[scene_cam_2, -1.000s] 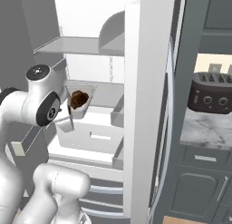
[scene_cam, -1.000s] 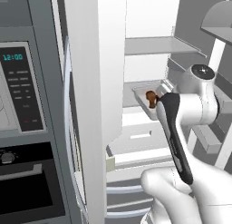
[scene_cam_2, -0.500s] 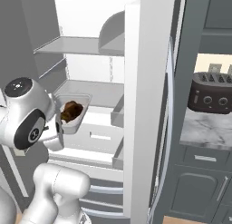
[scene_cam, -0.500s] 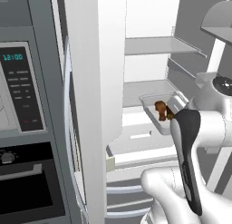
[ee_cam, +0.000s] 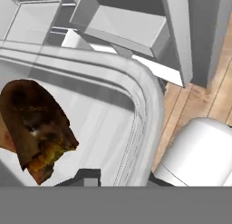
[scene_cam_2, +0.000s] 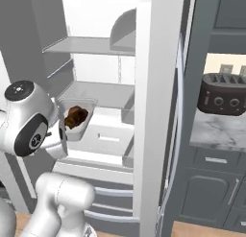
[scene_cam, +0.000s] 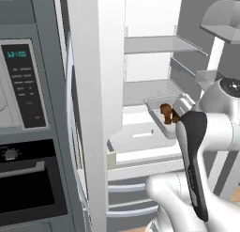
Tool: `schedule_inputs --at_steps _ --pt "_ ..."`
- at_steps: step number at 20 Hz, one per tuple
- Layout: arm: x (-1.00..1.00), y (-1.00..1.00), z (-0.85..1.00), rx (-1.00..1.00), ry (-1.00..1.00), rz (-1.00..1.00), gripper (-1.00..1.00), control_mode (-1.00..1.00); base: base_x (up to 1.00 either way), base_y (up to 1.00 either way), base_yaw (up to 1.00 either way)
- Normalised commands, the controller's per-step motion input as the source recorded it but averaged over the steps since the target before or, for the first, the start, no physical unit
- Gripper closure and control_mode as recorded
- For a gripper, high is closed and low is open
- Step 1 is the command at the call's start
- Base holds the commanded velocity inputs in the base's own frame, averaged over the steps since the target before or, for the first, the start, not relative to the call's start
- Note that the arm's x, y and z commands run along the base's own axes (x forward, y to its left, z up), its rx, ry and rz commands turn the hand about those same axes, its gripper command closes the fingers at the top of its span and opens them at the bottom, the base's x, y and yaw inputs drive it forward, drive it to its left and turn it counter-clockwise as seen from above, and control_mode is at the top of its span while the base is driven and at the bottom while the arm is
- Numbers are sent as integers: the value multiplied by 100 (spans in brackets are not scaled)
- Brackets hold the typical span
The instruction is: Place the tupperware containing the chicken drumstick and sweet potato meal in the microwave. Close the microwave door and press the start button to reheat the meal.
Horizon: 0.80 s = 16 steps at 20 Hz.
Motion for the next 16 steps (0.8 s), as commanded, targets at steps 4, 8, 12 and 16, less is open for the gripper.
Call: schedule_inputs --at_steps 4,8,12,16 --pt "0 0 0 0 0 0 100 100 -89 0 0" --pt "0 0 0 0 0 0 100 100 -83 0 3" --pt "0 0 0 0 0 0 100 100 -76 0 11" --pt "0 0 0 0 0 0 100 100 -75 0 22"
